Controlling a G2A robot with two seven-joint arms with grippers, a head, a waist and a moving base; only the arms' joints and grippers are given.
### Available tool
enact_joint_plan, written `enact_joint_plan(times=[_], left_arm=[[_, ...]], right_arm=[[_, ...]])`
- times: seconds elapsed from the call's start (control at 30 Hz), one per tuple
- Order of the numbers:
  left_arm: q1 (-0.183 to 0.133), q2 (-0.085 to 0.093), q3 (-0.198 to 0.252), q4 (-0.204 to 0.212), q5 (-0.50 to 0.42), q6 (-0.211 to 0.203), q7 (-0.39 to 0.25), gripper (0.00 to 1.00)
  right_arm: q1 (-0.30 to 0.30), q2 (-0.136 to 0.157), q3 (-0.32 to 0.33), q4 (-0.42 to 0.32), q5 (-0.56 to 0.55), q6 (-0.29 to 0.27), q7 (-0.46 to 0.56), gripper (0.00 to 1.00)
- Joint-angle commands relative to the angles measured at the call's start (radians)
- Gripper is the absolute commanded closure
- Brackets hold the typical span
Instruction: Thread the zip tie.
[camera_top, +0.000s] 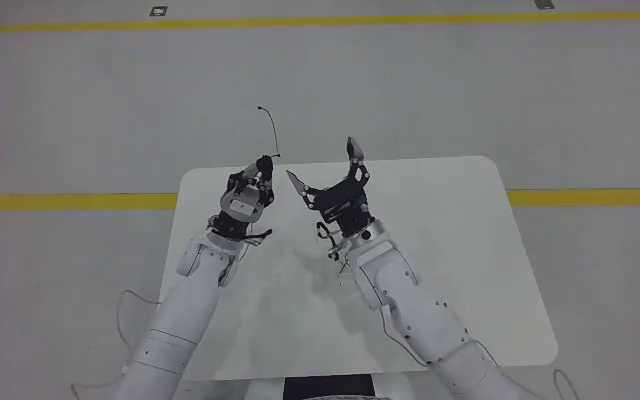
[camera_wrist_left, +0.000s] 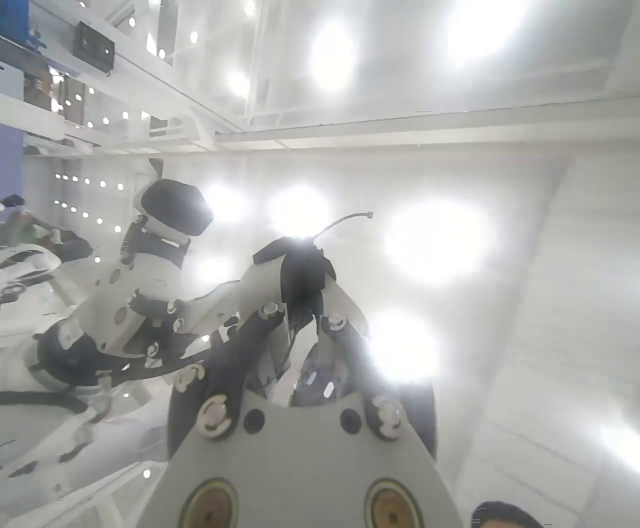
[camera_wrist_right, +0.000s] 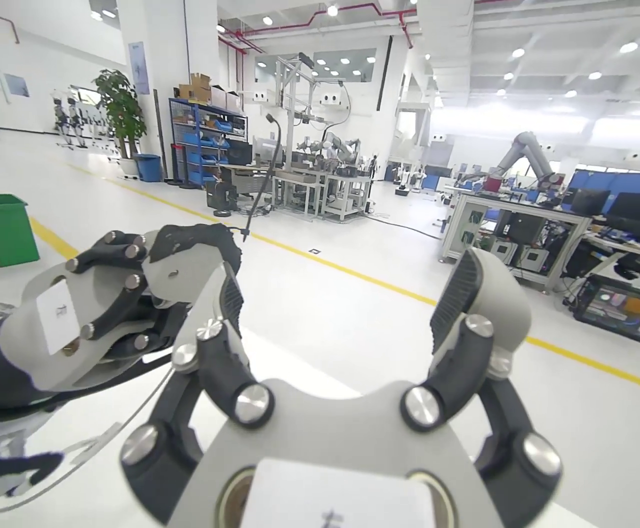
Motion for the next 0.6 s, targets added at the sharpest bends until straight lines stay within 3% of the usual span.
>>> enact_joint_plan(times=[0.0,0.17,0.27,0.3,0.57], left_arm=[[0.004,0.000,-0.001,-0.007,-0.016,0.013,0.010,1.00],[0.018,0.003,-0.009,-0.021,-0.019,0.057,0.040,1.00],[0.025,0.004,-0.016,-0.031,-0.019,0.058,0.033,1.00],[0.026,0.005,-0.020,-0.029,-0.009,0.038,0.020,1.00],[0.026,0.005,-0.020,-0.029,-0.009,0.038,0.020,1.00]], right_arm=[[0.023,0.014,-0.027,0.010,0.000,0.023,0.000,0.00],[0.075,0.048,-0.088,0.032,0.000,0.095,-0.001,0.00],[0.103,0.068,-0.123,0.053,0.000,0.143,-0.011,0.00],[0.105,0.073,-0.127,0.054,0.000,0.144,-0.014,0.00],[0.105,0.073,-0.127,0.054,0.000,0.144,-0.014,0.00]])
